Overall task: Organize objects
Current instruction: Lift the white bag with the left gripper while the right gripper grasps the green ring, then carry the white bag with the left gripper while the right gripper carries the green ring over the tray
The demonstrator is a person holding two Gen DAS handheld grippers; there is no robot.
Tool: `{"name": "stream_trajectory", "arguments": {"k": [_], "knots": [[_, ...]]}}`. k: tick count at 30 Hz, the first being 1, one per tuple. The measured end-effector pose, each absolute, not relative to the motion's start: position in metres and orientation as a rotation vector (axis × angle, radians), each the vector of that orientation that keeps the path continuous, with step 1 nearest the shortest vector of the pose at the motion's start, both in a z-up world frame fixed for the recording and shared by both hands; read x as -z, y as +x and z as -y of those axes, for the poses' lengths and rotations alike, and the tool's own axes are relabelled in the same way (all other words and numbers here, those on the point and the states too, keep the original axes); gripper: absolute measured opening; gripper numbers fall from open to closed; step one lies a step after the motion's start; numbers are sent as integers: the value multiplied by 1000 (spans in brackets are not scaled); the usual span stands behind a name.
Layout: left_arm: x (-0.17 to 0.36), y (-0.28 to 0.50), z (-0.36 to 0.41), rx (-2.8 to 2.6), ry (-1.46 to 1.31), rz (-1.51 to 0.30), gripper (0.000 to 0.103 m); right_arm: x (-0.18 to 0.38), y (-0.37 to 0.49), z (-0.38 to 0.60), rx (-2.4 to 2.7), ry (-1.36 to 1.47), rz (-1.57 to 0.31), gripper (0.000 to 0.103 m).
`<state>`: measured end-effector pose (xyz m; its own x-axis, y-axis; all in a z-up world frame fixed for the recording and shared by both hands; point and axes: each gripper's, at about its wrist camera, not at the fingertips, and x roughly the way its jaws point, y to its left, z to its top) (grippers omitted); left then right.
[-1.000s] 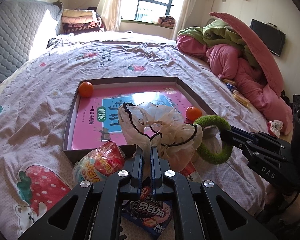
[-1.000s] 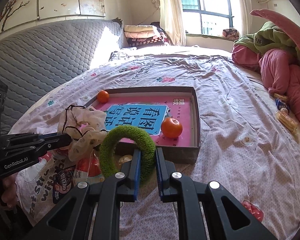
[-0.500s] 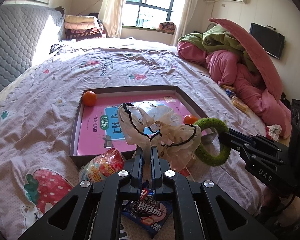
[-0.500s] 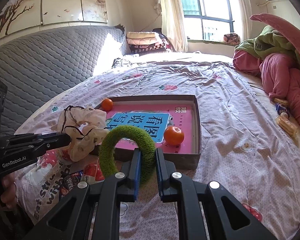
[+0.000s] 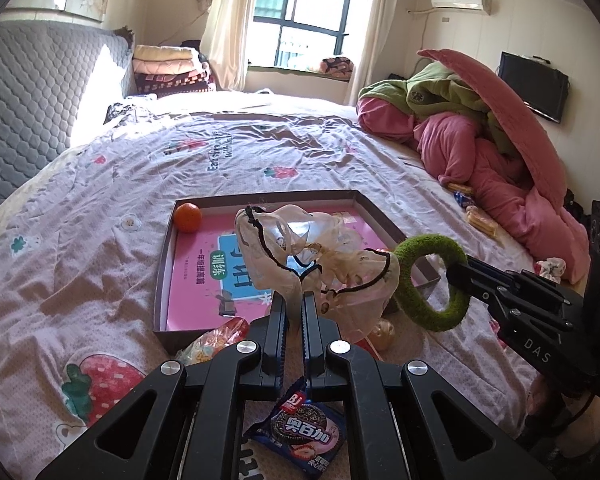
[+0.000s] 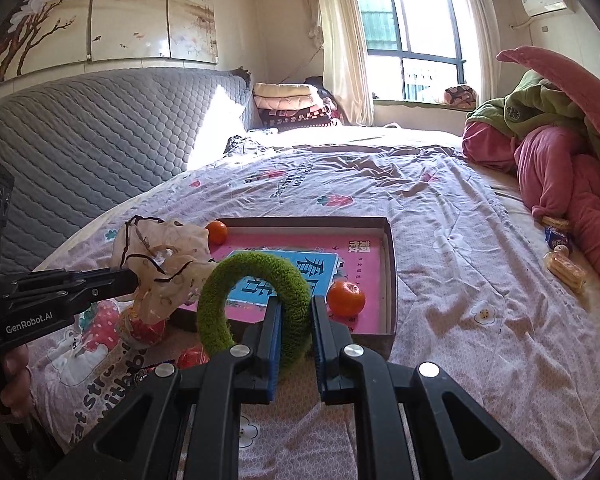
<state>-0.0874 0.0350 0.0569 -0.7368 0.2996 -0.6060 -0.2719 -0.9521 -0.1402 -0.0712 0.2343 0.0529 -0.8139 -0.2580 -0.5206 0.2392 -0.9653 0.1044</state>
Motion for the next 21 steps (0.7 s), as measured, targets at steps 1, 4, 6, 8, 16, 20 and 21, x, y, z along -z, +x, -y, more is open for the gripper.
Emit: {"name": "stream_trajectory", "arguments": {"k": [1,4,6,8,16,20,21], "knots": [[-57,-88,-35,-2674,-943,57,6,-53,-71,-234,2771,794,46,14],[-58,-91,-34,-2679,-938,53,6,-56,-73,-234,2782,788,37,15],[-58,-94,-32,-2686,-935,51,6,-57,-75,-233,2785,789,34,15],[-59,-95,-29,-2694,-932,57,6,-57,-76,-232,2790,788,29,15],[-63,-105,-18,-2713,-922,80,6,-61,-82,-228,2811,771,4,15],[-66,-111,-13,-2721,-913,95,6,-66,-86,-226,2820,757,-14,15],[-67,-113,-12,-2721,-912,95,6,-68,-88,-225,2822,750,-21,15]]}}
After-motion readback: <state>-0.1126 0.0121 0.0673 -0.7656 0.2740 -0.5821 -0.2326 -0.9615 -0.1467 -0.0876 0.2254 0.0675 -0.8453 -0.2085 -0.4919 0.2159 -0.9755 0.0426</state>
